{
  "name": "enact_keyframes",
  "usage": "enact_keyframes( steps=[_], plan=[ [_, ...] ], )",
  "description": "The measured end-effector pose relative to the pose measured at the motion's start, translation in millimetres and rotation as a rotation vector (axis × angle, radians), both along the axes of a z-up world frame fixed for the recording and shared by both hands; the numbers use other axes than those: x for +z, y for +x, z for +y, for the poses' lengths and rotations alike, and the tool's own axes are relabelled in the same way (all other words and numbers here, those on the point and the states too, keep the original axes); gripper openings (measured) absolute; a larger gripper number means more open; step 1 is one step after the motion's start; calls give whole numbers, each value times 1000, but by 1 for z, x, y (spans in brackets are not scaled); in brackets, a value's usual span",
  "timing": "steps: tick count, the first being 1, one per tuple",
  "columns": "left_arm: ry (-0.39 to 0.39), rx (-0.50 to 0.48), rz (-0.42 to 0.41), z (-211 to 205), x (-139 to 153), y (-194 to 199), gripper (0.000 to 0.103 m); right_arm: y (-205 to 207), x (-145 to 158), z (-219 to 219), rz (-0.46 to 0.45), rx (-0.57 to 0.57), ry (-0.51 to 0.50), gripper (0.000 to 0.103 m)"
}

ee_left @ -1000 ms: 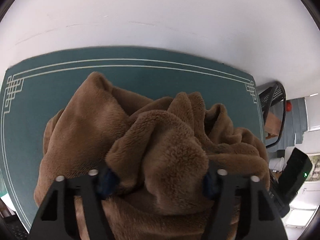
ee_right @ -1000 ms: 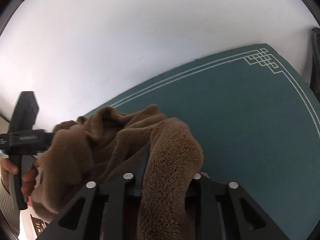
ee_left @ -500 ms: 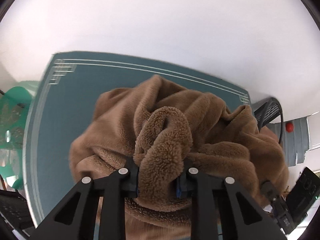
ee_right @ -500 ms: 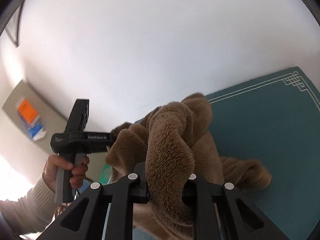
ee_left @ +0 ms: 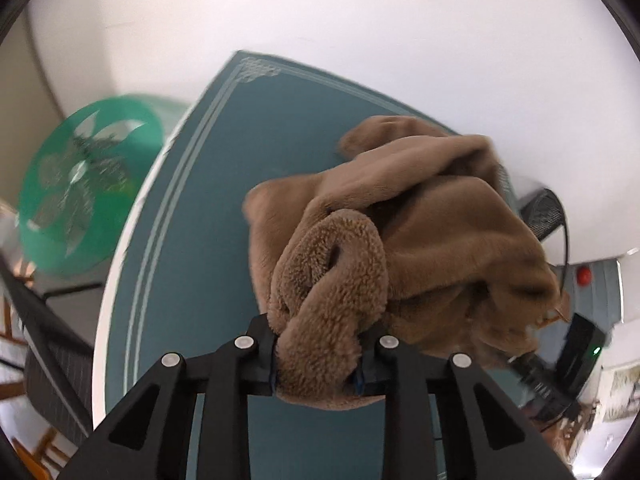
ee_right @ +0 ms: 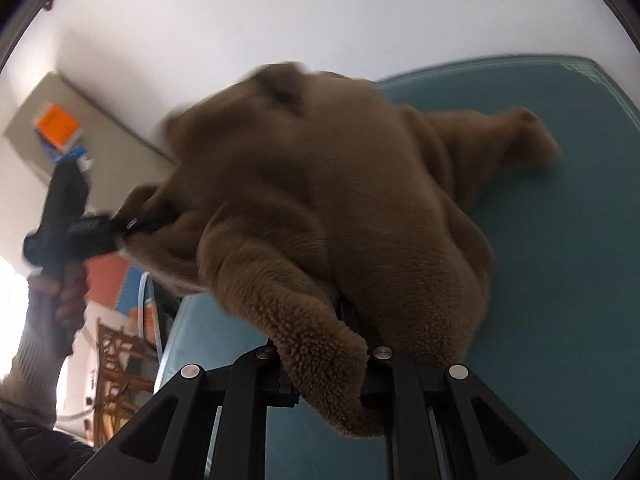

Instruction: Fold clothes

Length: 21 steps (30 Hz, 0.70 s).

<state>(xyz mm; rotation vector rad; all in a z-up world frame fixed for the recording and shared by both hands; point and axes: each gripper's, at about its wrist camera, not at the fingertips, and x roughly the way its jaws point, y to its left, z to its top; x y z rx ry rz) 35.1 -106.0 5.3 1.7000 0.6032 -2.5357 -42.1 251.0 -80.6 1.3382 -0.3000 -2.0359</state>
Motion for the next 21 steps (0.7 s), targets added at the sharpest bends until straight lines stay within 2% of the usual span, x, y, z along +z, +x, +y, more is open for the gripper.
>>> enact_keyframes(
  steps=[3,5,7,8,10,11,12,16,21],
  plan=[
    [-13,4,5,4,-10,12,34,-4,-2,14,25,-101,73,17],
    [-2,3,10,7,-16,15,36,-5,2,17,33,-119,73,19],
    [-6,0,10,6,-21,17,37,-2,10,8,77,-98,119,25],
    [-1,1,8,7,-23,20,37,-3,16,1,109,-78,162,30],
    [18,27,5,7,-29,20,38,6,25,-14,164,-21,220,49],
    [27,38,3,6,-32,20,38,16,29,-19,195,12,248,64],
    [34,43,1,5,-33,19,38,26,34,-24,227,46,276,73],
    [50,66,6,-3,-37,19,40,55,49,-13,321,116,359,76],
    [36,58,20,1,-26,28,53,74,53,-18,421,146,395,76]
  ],
)
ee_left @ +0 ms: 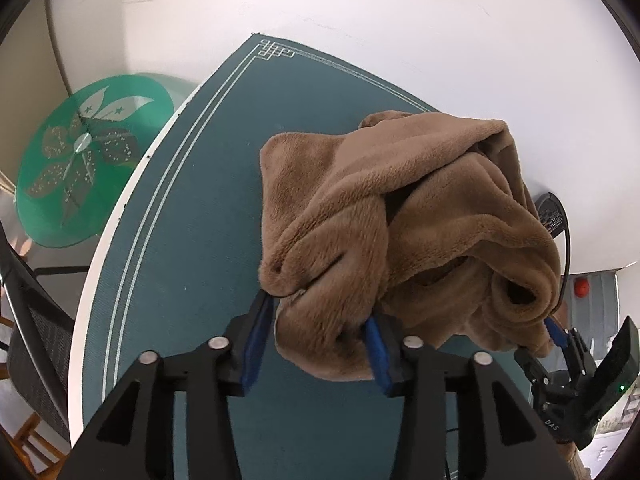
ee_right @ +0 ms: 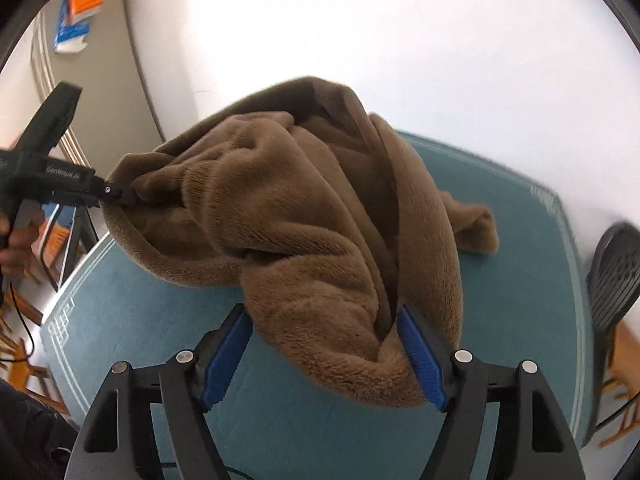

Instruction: Fold clothes

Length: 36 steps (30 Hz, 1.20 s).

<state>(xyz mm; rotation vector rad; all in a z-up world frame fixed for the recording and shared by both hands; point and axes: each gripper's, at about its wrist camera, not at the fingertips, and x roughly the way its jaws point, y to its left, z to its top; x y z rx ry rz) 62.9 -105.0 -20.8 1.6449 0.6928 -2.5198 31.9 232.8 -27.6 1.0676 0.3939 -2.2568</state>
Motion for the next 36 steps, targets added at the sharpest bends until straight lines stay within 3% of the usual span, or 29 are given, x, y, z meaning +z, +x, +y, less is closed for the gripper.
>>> enact_keyframes(
  steps=[6,8,10,11,15,20,22,29,36],
  plan=[
    [-4,-33,-3,5,-2,-10,60,-24,-27,-41,101,19,120,76],
    [-13,-46,0,7,-1,-11,63,-37,-37,-49,91,15,145,76],
    [-25,-60,7,8,1,-10,67,-50,-38,-49,39,-2,116,62],
    [-38,-62,15,9,2,-10,70,-57,-39,-48,13,-11,101,43],
    [-79,-52,49,11,7,-4,79,-67,10,-24,67,-93,-38,30],
    [-67,-56,53,12,6,-1,80,-81,91,15,198,-200,-208,23],
    [-62,-66,45,15,4,-2,80,-87,108,21,222,-211,-233,23],
    [-37,-85,25,15,-7,-5,81,-93,116,33,231,-233,-235,23],
    [-62,-143,95,20,-10,-1,81,-90,111,37,236,-235,-223,23]
  ],
)
